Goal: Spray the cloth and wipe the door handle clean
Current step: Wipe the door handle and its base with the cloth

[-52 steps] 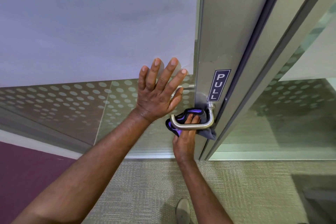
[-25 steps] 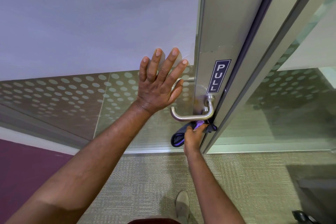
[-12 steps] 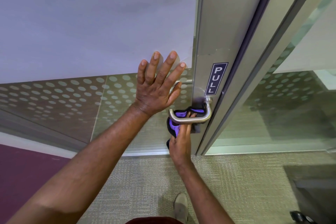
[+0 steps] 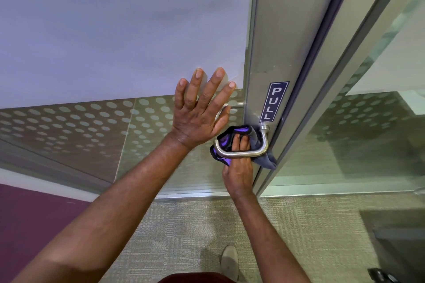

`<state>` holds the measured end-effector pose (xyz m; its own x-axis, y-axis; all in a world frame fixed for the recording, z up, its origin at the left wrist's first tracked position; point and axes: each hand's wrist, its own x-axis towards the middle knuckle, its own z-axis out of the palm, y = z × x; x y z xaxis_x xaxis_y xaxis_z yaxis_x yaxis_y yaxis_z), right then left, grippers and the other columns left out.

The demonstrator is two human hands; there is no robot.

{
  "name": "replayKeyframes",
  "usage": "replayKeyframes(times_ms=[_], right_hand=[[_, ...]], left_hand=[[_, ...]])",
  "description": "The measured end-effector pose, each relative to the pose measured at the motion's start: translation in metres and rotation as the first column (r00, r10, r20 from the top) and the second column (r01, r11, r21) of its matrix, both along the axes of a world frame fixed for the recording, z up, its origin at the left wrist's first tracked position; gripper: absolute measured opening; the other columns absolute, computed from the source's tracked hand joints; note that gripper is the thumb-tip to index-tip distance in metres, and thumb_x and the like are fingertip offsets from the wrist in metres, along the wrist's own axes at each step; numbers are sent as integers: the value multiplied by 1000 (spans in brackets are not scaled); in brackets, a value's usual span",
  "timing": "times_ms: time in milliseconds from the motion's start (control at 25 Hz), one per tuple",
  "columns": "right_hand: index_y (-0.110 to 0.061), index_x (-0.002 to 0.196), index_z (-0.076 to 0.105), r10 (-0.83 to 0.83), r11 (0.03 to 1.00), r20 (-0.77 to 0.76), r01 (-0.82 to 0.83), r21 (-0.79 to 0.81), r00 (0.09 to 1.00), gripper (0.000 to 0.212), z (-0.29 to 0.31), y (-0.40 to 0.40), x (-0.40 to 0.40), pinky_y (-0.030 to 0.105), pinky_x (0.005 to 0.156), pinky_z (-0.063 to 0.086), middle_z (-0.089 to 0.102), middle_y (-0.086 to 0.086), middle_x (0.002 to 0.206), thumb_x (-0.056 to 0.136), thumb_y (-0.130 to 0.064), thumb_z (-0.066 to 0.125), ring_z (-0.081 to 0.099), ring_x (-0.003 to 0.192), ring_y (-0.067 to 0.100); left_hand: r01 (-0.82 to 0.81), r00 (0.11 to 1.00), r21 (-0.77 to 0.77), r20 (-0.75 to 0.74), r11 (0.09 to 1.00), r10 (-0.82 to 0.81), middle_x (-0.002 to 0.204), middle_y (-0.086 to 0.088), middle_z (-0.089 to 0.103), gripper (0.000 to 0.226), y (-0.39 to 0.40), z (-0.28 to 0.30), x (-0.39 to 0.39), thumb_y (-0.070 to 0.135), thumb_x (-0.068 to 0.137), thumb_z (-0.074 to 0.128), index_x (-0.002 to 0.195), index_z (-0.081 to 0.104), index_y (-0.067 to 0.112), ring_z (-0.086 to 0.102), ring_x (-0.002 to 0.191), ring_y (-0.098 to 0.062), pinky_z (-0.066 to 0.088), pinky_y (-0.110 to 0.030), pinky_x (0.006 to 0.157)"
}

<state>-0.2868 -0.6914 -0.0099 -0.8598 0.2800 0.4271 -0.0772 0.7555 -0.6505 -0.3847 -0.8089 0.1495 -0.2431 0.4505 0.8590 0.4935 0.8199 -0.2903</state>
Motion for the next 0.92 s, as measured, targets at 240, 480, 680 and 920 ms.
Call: replayKeyframes(times_ms=[240,480,680,920], right_hand=[[-14,161,28,53,996,241,-33,-83,969,98,-17,5,29,39,111,46,28,7,168,75,18,63,25,153,26],[-18,164,24,114,981,386,-42,-190,916,98,-17,8,47,25,116,33,13,-2,173,79,16,60,18,157,15],[-24,158,40,153,739,289,85,-668,945,89,-13,21,69,14,121,27,40,-12,161,84,25,47,34,150,2],[-30,116,63,-153,-3,428,432,-902,891,31,12,6,90,34,77,60,75,4,112,100,-3,58,72,97,21]], left_hand=[[-3,1000,-4,-3,1000,3,180,-2,1,71,0,0,0,43,101,62,163,33,24,-5,166,-30,-1,-50,134],[0,1000,3,3,1000,0,180,-1,1,71,0,-1,0,43,101,63,163,34,23,-5,166,-30,-1,-50,134],[0,1000,9,5,1000,0,180,-1,1,69,1,2,2,42,101,62,163,36,23,-5,166,-29,0,-50,134],[-4,1000,16,2,1000,4,180,0,0,69,1,2,1,42,101,62,162,36,23,-6,166,-28,-2,-49,135]])
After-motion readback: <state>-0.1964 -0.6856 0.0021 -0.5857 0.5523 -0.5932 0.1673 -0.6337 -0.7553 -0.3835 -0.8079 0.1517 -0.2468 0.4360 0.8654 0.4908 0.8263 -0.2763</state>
